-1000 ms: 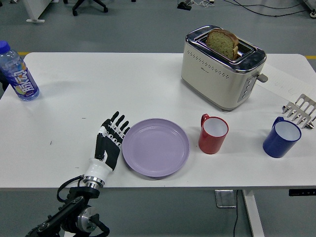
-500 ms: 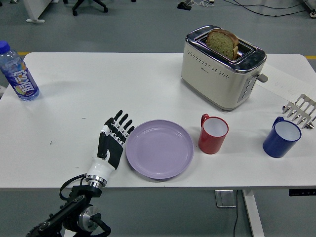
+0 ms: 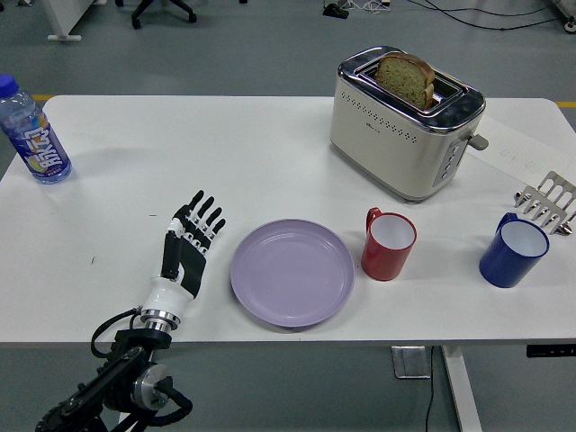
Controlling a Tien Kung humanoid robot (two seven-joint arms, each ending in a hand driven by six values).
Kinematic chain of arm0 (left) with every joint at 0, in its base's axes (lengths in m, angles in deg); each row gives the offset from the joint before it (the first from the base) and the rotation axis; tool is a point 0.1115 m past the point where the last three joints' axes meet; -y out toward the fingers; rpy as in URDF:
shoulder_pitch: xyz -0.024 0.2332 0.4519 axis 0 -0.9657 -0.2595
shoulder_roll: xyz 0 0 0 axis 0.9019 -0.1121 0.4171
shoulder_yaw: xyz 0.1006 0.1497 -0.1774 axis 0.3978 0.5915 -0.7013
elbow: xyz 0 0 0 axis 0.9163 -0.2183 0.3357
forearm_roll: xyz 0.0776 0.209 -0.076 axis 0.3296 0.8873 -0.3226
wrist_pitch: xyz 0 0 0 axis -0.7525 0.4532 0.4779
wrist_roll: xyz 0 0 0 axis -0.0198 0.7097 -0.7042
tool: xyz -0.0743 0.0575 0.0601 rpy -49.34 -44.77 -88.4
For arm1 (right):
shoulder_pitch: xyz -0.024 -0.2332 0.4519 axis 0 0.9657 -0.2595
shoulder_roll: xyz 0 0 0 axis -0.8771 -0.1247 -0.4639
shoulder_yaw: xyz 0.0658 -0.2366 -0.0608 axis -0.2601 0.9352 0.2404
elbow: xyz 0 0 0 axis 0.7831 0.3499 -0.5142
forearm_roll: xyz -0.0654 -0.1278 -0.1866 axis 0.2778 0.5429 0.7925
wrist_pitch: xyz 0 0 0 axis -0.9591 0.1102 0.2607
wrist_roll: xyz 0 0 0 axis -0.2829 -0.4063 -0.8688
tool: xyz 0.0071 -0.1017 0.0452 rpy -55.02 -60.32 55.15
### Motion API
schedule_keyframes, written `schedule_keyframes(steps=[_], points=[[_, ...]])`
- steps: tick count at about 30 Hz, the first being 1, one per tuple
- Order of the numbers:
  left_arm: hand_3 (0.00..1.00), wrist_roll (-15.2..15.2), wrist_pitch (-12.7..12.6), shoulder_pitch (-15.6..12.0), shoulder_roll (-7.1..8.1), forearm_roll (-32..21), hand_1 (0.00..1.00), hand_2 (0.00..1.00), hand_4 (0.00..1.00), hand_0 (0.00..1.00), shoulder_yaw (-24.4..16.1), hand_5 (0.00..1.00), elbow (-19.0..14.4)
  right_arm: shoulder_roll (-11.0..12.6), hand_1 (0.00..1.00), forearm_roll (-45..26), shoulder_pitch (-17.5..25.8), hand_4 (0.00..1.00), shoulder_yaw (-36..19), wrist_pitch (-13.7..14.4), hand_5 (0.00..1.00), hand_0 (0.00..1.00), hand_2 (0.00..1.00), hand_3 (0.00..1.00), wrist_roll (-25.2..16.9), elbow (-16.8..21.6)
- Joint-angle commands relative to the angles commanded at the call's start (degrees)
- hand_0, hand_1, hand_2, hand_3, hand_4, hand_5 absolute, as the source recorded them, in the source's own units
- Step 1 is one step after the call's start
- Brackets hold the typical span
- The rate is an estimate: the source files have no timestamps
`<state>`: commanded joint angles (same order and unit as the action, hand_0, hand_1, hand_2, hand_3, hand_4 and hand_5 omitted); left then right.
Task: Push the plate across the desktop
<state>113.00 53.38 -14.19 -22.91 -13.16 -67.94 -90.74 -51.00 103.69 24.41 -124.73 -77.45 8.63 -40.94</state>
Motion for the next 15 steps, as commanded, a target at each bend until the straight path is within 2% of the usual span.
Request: schedule_keyframes(steps=[3, 6, 7, 9, 10, 12, 13, 15], points=[[0.925, -0.6, -0.1, -0.2, 0.31, 1.5, 0.909, 0.944, 0.464, 0.894, -3.4, 0.998, -0.5, 0.0, 0.548, 0.2, -0.1, 0.143, -0.3, 0.0, 0.364, 0.607, 0.654, 0.615, 0.0, 0.0], [0.925, -1.3, 0.0, -0.8, 1.52, 2.7, 0.909, 0.944, 0.464, 0.894, -7.3, 0.998, -1.1, 0.1, 0.548, -0.1, -0.3, 0.143, -0.2, 0.2, 0.364, 0.607, 0.654, 0.615, -0.2, 0.0], [0.882, -1.5, 0.0, -1.1, 2.08, 3.0, 0.886, 0.905, 0.464, 0.868, -8.6, 0.998, -1.4, 0.2, 0.548, -0.2, -0.3, 0.144, -0.1, 0.2, 0.362, 0.608, 0.654, 0.615, -0.3, 0.0], [0.882, -2.1, 0.3, -1.6, 3.15, 3.5, 0.886, 0.905, 0.464, 0.868, -10.8, 0.998, -1.8, 0.2, 0.548, -0.5, -0.4, 0.144, 0.0, 0.2, 0.362, 0.608, 0.654, 0.615, -0.4, 0.0], [0.882, -2.2, 0.3, -1.6, 3.29, 3.6, 0.886, 0.905, 0.464, 0.868, -11.2, 0.998, -1.8, 0.2, 0.548, -0.5, -0.4, 0.144, 0.0, 0.3, 0.362, 0.608, 0.654, 0.615, -0.4, 0.0], [0.882, -2.9, 0.7, -2.3, 4.92, 4.2, 0.886, 0.905, 0.464, 0.868, -13.8, 0.998, -2.3, 0.3, 0.548, -0.5, -0.4, 0.144, 0.0, 0.3, 0.362, 0.608, 0.654, 0.615, -0.4, 0.0], [0.852, -3.1, 0.8, -2.4, 5.32, 4.3, 0.867, 0.879, 0.465, 0.847, -14.6, 0.998, -2.4, 0.3, 0.549, -0.5, -0.4, 0.143, 0.0, 0.2, 0.360, 0.607, 0.654, 0.615, -0.4, 0.0], [0.852, -3.4, 0.9, -2.7, 6.01, 4.4, 0.867, 0.879, 0.465, 0.847, -15.9, 0.998, -2.6, 0.3, 0.549, -0.5, -0.4, 0.143, 0.0, 0.2, 0.360, 0.607, 0.654, 0.615, -0.4, 0.0]])
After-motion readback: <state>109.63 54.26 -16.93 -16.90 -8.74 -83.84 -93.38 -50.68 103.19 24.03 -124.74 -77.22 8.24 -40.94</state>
